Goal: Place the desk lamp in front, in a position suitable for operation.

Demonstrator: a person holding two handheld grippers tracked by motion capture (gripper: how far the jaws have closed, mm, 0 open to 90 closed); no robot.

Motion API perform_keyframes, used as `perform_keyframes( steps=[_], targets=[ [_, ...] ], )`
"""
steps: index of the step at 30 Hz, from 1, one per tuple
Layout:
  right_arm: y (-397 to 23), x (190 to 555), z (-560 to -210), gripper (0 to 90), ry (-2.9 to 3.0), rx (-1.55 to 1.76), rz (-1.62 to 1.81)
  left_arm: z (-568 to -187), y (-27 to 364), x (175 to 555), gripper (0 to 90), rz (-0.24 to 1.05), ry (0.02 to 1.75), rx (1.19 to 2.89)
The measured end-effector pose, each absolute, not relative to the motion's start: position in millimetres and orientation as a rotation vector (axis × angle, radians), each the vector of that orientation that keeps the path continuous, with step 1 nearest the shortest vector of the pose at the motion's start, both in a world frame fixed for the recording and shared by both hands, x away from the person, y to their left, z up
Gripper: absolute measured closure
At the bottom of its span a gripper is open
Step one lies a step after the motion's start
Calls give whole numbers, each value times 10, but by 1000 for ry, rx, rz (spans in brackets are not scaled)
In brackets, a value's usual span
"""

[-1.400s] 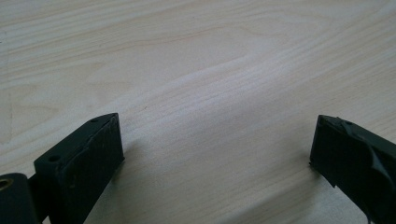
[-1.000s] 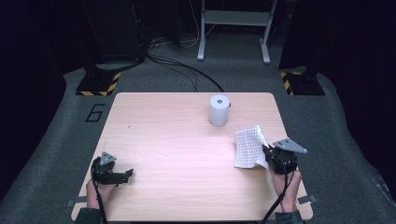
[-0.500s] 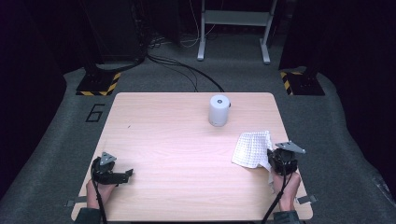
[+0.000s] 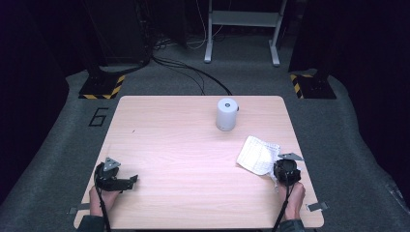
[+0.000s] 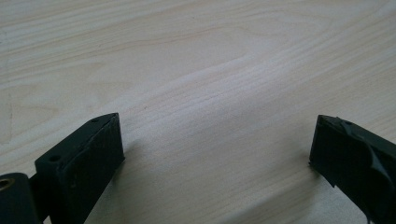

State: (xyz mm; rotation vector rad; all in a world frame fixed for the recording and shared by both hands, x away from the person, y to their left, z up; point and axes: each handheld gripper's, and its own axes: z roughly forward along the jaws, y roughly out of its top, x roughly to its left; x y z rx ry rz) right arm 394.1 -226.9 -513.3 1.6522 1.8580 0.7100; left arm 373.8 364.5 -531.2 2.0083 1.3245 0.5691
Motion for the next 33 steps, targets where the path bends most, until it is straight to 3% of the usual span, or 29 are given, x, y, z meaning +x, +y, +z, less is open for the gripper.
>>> perform_keyframes(
  steps=[6, 16, 20, 29, 33],
  targets=[
    [-2286, 3956, -5109, 782, 1881, 1674, 719, -5316, 3644, 3738, 26, 574, 1323, 2004],
    [-2387, 3891, -4845, 321, 1867, 1636, 817, -5311, 3646, 3738, 26, 572, 1324, 2009],
    [-2388, 3865, -4722, 189, 1903, 1605, 861, -5312, 3645, 3738, 26, 572, 1324, 2008],
    [-2236, 3912, -4531, 4, 2004, 1497, 965, -5311, 3645, 3738, 26, 571, 1323, 2009],
    [-2141, 3977, -4503, 0, 2042, 1454, 995, -5311, 3645, 3738, 26, 571, 1323, 2009]
  ],
)
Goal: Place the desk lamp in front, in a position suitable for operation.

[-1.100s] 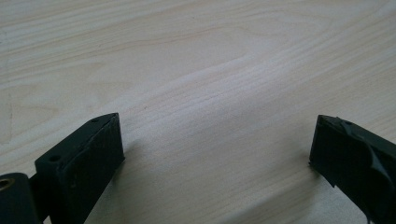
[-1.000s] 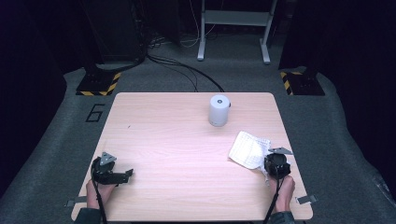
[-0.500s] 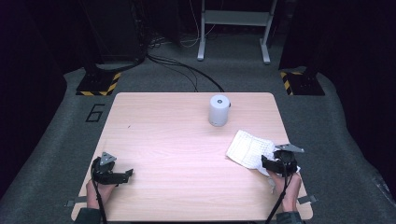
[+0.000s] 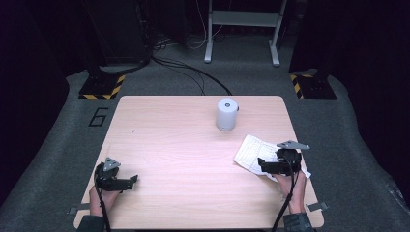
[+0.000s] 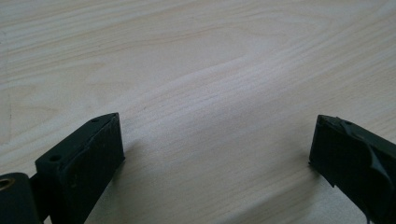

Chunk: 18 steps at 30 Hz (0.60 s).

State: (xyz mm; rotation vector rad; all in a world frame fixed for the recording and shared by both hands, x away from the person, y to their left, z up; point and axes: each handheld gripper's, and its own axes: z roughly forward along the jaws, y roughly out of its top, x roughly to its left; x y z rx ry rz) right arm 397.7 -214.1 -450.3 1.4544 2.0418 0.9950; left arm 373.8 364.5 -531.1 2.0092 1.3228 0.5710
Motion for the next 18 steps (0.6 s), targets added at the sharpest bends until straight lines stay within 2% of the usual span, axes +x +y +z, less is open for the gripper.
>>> perform_keyframes(
  steps=[18],
  targets=[
    [-1714, 4431, -4341, 0, 2166, 1366, 1051, -5321, 3636, 3739, 27, 576, 1313, 2001]
  ],
)
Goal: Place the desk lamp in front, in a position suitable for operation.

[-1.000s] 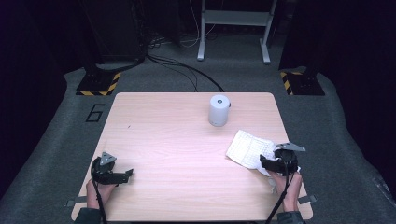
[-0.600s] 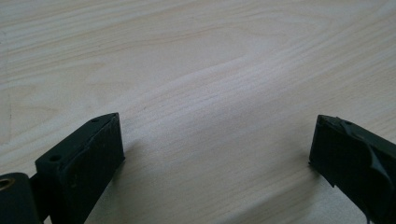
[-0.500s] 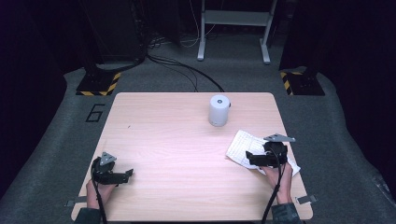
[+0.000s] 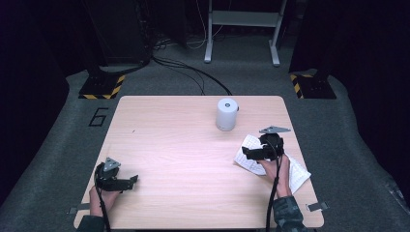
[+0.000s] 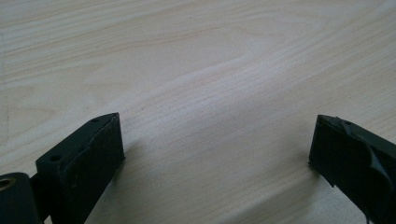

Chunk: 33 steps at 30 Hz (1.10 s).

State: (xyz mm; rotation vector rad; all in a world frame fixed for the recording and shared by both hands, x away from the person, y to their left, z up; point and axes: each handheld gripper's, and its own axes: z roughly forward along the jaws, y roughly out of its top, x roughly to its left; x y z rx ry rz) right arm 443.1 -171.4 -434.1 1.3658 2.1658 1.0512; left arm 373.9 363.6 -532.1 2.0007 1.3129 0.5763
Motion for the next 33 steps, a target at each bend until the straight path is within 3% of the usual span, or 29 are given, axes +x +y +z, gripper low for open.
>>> perform_keyframes(
  steps=[33],
  targets=[
    [-1218, 5396, -4183, 0, 2284, 1381, 1050, -5321, 3634, 3737, 29, 574, 1306, 2004]
  ],
)
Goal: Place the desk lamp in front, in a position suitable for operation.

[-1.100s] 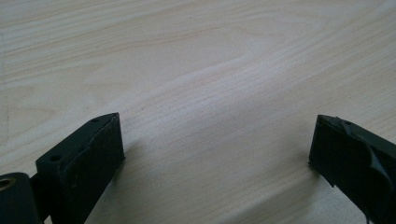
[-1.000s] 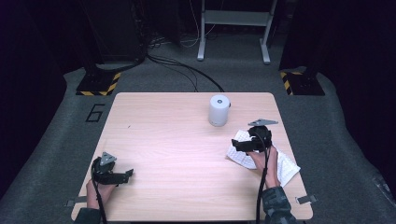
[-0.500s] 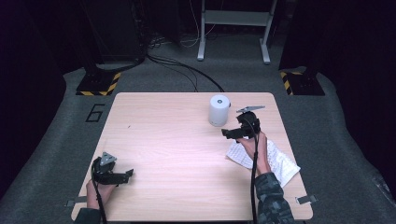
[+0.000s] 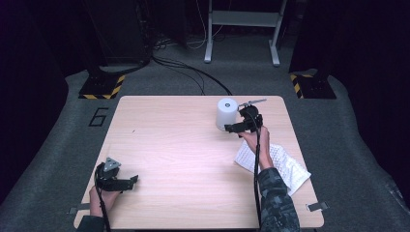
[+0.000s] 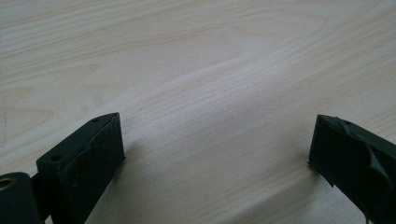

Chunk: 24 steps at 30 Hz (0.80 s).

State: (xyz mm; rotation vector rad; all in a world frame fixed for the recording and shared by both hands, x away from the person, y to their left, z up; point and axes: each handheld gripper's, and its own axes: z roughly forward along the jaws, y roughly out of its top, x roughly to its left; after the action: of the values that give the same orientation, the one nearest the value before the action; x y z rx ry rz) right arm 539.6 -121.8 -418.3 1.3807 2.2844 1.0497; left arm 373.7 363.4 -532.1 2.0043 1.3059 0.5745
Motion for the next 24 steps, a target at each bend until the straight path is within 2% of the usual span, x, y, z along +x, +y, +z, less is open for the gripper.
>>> perform_keyframes(
  steps=[24],
  targets=[
    [-984, 5997, -4143, 4, 2277, 1432, 983, -5321, 3631, 3737, 29, 571, 1301, 2005]
  ],
)
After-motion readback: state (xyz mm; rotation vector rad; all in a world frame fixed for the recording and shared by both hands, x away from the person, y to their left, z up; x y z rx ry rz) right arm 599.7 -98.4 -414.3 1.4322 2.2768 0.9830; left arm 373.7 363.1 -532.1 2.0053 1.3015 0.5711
